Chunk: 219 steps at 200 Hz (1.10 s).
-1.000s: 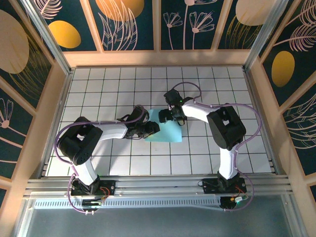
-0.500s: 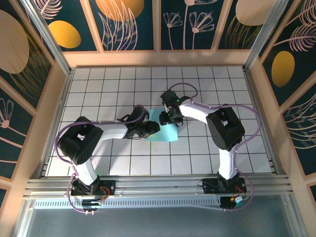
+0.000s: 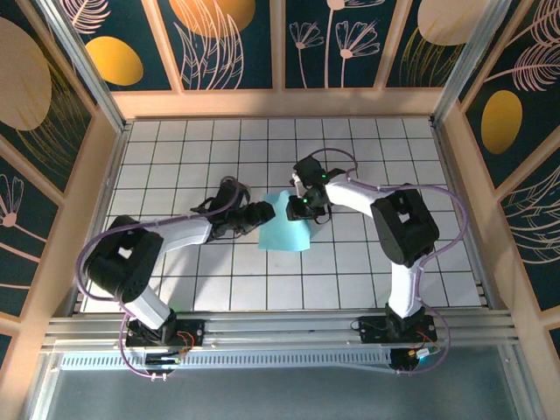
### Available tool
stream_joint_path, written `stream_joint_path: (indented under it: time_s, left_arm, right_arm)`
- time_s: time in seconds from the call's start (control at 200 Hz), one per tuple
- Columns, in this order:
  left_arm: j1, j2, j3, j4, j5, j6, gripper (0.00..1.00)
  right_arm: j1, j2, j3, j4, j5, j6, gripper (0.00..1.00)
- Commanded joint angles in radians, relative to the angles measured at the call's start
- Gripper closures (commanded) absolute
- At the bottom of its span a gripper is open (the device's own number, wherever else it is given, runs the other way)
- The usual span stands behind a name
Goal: Fold a paper plane with a square sheet of paper (fold left side to right side)
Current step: Pick up the square sheet of paper from the center of the table, then place a square sheet of paper at the center of the table.
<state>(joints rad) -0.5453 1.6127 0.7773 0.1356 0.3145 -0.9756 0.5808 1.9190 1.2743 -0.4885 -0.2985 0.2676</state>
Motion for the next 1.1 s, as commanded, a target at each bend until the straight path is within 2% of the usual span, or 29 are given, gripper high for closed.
stream_joint_path:
  time_s: [0.0, 0.12, 0.225, 0.33, 0.495, 0.666, 0.841, 0.976, 1.091]
  left_arm:
    - [0.075, -0.089, -0.062, 0.054, 0.045, 0.061, 0.37]
    - [0.171, -0.197, -0.155, 0.197, 0.118, 0.096, 0.29]
    - [0.243, -0.262, -0.227, 0.368, 0.226, 0.099, 0.22]
    - [0.257, -0.287, -0.248, 0.5, 0.313, 0.12, 0.15]
    - [0.257, -0.272, -0.223, 0.676, 0.462, 0.131, 0.12]
    - [0.255, -0.224, -0.138, 0.731, 0.576, 0.137, 0.11]
    - [0.25, -0.197, -0.073, 0.75, 0.644, 0.156, 0.11]
    - [0.227, -0.181, -0.024, 0.738, 0.68, 0.189, 0.1]
    - [0.206, -0.165, 0.025, 0.684, 0.703, 0.24, 0.11]
  right_arm:
    - [-0.05, -0.096, -0.043, 0.064, -0.167, -0.005, 0.72]
    - [-0.128, -0.175, -0.09, 0.127, -0.311, -0.02, 0.73]
    - [-0.189, -0.245, -0.122, 0.173, -0.424, -0.033, 0.74]
    - [-0.251, -0.32, -0.148, 0.222, -0.56, -0.035, 0.75]
    - [-0.294, -0.412, -0.141, 0.248, -0.754, -0.072, 0.79]
    - [-0.291, -0.485, -0.113, 0.267, -0.902, -0.084, 0.79]
    - [-0.271, -0.534, -0.124, 0.405, -1.004, 0.027, 0.79]
    - [-0.23, -0.55, -0.135, 0.546, -1.045, 0.13, 0.79]
    - [-0.2, -0.542, -0.124, 0.591, -1.047, 0.163, 0.79]
